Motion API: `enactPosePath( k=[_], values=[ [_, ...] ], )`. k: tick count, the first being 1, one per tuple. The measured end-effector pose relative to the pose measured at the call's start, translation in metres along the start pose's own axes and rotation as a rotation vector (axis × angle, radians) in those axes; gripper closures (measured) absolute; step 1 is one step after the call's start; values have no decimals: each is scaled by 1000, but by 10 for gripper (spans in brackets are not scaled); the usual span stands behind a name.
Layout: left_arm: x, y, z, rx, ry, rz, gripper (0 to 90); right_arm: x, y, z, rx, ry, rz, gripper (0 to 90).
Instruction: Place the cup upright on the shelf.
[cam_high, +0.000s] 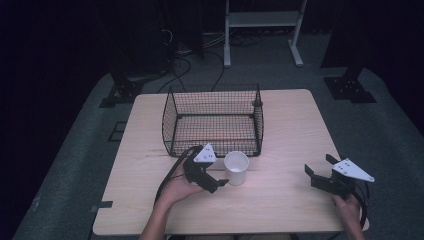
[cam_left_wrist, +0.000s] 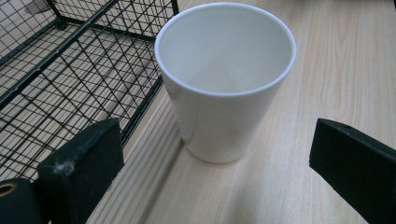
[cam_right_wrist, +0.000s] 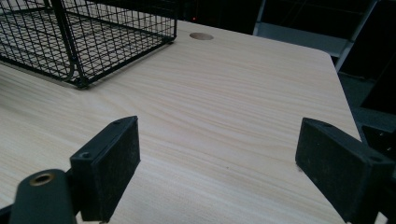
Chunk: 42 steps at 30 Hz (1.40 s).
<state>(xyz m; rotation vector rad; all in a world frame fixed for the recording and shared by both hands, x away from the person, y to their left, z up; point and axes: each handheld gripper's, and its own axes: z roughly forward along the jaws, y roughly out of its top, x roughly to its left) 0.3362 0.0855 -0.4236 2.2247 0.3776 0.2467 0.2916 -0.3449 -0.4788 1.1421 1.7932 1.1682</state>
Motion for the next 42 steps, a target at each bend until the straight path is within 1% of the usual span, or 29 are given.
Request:
enactPosePath(
  k=[4,7,12,15,17,21,25,33,36,38,40,42],
  values=[
    [0,2,5,8,-12,-5,23,0,0,0,0,0,-1,130],
    [-1,5,9,27,-18,6,23,0,0,0,1,1,-1,131],
    [-1,11,14,34,-26,10,23,0,0,0,-1,1,0,131],
    [-1,13,18,47,-34,13,23,0,0,0,-1,1,-1,131],
    [-1,14,20,56,-35,18,23,0,0,0,-1,2,0,131],
    [-1,17,24,51,-36,16,23,0,0,0,-2,2,0,131],
    [0,17,29,66,-39,16,23,0,0,0,-2,3,-1,130],
    [-1,19,37,75,-40,15,24,0,0,0,-3,3,-1,131],
    [-1,22,41,94,-40,25,24,0,0,0,-2,4,-3,131],
    [-1,24,43,97,-43,28,26,0,0,0,-2,4,-2,131],
    [0,25,44,95,-43,32,48,0,0,0,-3,4,-1,130],
    [0,27,46,108,-40,35,54,0,0,0,-3,4,-2,131]
  ],
)
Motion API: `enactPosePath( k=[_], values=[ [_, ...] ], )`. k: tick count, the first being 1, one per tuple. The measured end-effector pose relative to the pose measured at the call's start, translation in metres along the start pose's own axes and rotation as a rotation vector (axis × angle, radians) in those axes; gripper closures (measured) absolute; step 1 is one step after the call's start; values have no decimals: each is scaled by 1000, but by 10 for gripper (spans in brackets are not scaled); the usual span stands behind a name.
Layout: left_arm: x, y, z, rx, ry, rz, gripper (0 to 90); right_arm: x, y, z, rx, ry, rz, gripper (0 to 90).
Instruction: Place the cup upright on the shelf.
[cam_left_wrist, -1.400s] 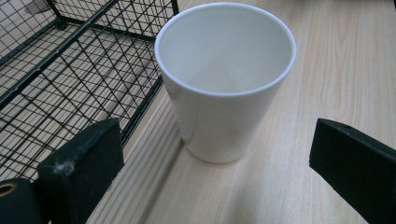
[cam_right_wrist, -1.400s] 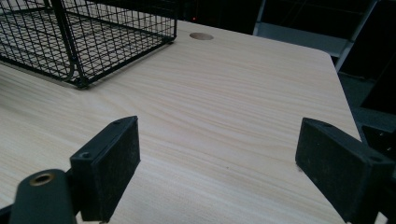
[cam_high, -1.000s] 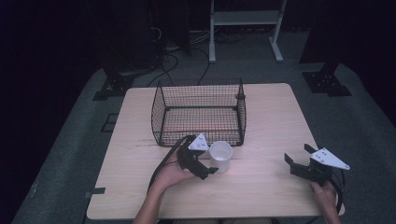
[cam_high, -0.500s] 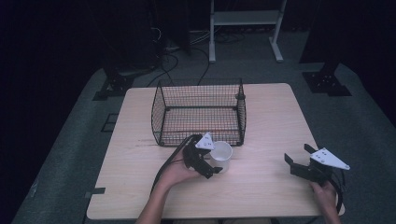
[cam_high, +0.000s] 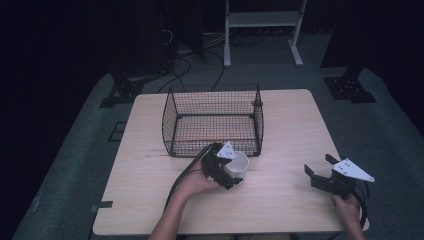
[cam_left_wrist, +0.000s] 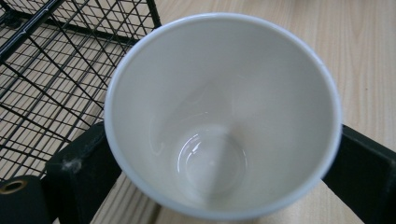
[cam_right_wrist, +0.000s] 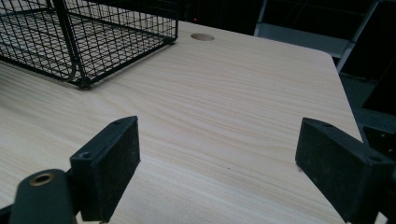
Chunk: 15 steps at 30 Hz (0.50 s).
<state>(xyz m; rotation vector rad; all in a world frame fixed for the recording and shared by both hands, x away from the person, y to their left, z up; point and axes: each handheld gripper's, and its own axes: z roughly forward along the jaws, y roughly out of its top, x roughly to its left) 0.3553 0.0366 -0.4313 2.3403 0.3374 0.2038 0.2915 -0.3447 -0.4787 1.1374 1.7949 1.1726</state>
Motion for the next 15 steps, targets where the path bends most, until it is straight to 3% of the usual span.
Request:
enactPosePath(
  k=[11,15],
  values=[
    [3,2,3,10,-14,16,199,0,0,0,-2,0,2,131],
    [4,2,2,7,-25,10,207,0,0,0,-2,-1,2,131]
  ],
)
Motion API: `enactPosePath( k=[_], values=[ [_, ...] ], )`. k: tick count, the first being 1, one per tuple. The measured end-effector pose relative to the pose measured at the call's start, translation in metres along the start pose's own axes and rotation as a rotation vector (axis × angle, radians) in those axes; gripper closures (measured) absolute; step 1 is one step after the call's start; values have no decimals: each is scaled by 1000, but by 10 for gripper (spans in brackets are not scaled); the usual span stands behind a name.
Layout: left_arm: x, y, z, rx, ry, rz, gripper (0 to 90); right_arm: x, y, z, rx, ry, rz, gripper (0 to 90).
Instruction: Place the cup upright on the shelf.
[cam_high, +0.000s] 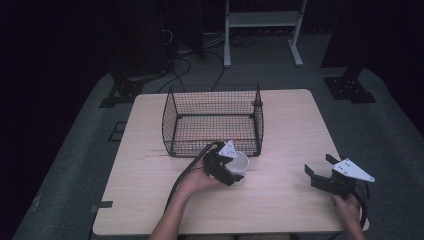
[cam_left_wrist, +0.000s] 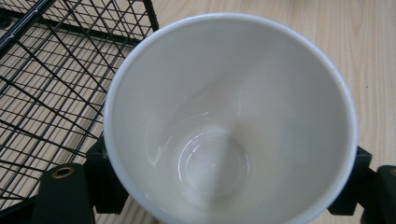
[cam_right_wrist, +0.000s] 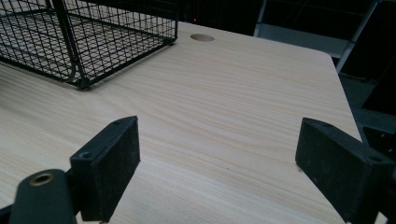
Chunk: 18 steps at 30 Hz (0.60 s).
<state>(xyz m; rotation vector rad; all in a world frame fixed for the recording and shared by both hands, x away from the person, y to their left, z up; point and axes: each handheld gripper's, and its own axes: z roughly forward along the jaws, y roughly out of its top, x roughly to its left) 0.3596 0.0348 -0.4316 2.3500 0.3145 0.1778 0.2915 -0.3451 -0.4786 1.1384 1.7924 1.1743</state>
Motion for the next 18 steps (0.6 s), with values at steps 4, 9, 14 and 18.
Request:
enactPosePath(
  k=[4,9,14,18],
  values=[
    [-1,0,0,-2,-6,3,209,0,0,0,0,-1,1,130],
    [-1,1,-6,-15,-12,0,210,0,0,0,0,-2,1,131],
    [0,2,-15,-28,-17,2,210,0,0,0,1,-1,2,131],
    [1,3,-22,-33,-18,5,210,0,0,0,1,-2,3,131]
  ],
)
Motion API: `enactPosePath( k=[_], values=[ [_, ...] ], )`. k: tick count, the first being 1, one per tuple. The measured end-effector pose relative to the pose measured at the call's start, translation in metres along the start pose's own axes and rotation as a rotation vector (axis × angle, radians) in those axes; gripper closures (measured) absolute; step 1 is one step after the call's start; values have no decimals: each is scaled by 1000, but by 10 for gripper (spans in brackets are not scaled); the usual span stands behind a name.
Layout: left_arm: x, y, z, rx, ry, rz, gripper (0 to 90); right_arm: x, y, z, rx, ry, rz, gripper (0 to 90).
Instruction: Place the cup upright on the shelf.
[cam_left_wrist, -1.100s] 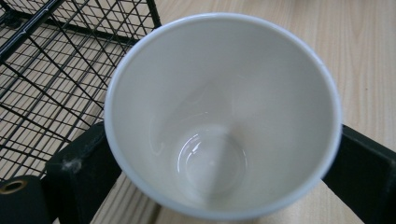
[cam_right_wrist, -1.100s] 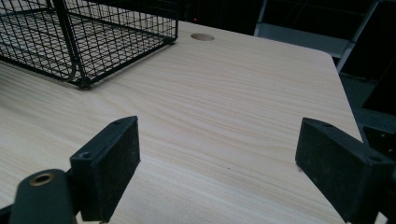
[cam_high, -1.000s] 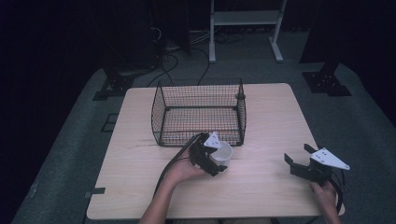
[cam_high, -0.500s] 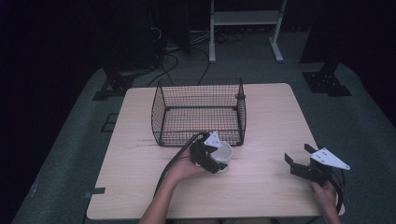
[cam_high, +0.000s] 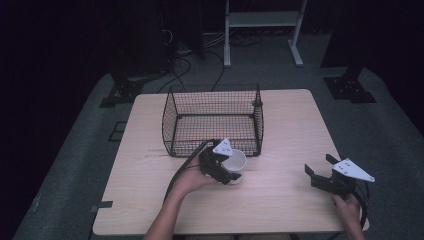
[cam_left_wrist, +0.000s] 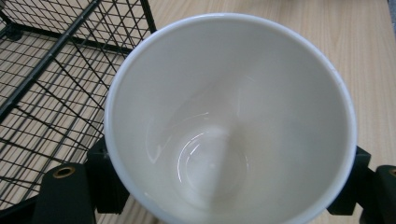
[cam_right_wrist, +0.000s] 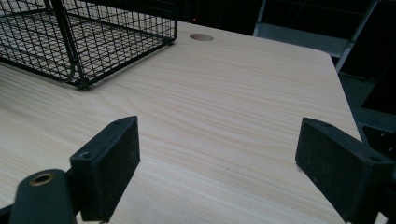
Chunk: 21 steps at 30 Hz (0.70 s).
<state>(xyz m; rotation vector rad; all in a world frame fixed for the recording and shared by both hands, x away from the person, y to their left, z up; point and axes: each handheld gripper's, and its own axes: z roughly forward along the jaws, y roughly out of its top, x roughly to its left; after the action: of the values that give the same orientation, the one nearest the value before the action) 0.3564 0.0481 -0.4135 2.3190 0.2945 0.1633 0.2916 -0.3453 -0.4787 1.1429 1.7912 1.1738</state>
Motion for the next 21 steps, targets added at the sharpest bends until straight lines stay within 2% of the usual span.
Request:
enactPosePath(
  k=[4,7,15,21],
  values=[
    [0,1,-8,6,6,7,210,0,0,0,2,1,1,131],
    [1,0,-15,-8,-4,-1,211,0,0,0,2,2,1,130],
    [1,1,-25,7,2,13,211,0,0,0,6,2,3,131],
    [4,3,-35,-11,-2,8,211,0,0,1,7,2,5,130]
  ],
)
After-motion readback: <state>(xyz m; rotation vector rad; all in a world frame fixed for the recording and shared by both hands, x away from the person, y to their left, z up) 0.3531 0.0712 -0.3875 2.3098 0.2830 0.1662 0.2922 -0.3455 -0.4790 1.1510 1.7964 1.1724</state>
